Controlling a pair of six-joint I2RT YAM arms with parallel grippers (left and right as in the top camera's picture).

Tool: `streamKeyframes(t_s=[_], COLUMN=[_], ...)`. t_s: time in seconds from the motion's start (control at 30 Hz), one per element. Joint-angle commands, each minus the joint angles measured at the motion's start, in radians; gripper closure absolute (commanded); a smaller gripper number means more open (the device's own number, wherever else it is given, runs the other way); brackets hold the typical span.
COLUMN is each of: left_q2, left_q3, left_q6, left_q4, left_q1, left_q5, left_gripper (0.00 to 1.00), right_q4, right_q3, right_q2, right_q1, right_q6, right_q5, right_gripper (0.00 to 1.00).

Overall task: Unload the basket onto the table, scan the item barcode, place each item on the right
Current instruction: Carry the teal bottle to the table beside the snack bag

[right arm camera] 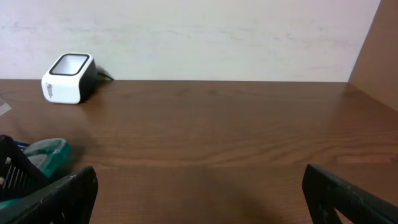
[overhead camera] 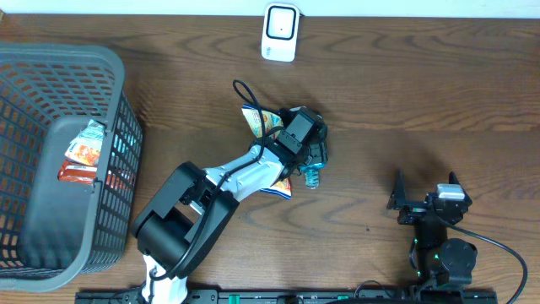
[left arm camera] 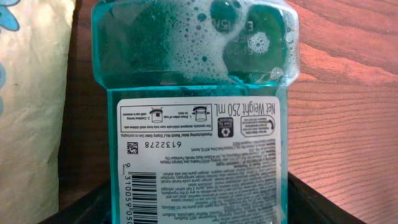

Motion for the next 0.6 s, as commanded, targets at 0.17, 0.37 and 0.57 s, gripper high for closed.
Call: streamKeyframes(t_s=[0.17, 0.37, 0.57], left_q2=[-0.024, -0.113, -0.274], left_q3=[0.027, 0.027, 0.027], left_q6=[-0.011, 0.051, 0.117], left_q4=[-0.007, -0.042, -0.104], left_q1=[-0.001, -0.001, 0.007], left_q5=[-0.002, -0.003, -0.009], left_gripper=[0.02, 0.02, 0.02], right_q4=[-0.006, -0.006, -0.006], right_q3=[0.0, 0.0, 0.0], right_q2=[-0.006, -0.006, -0.006], right_q1=[0.008, 0.008, 0.008], right_q6=[-0.008, -0.008, -0.008], right_q5=[-0.002, -0.002, -0.002], right_gripper=[0.01, 0.01, 0.01])
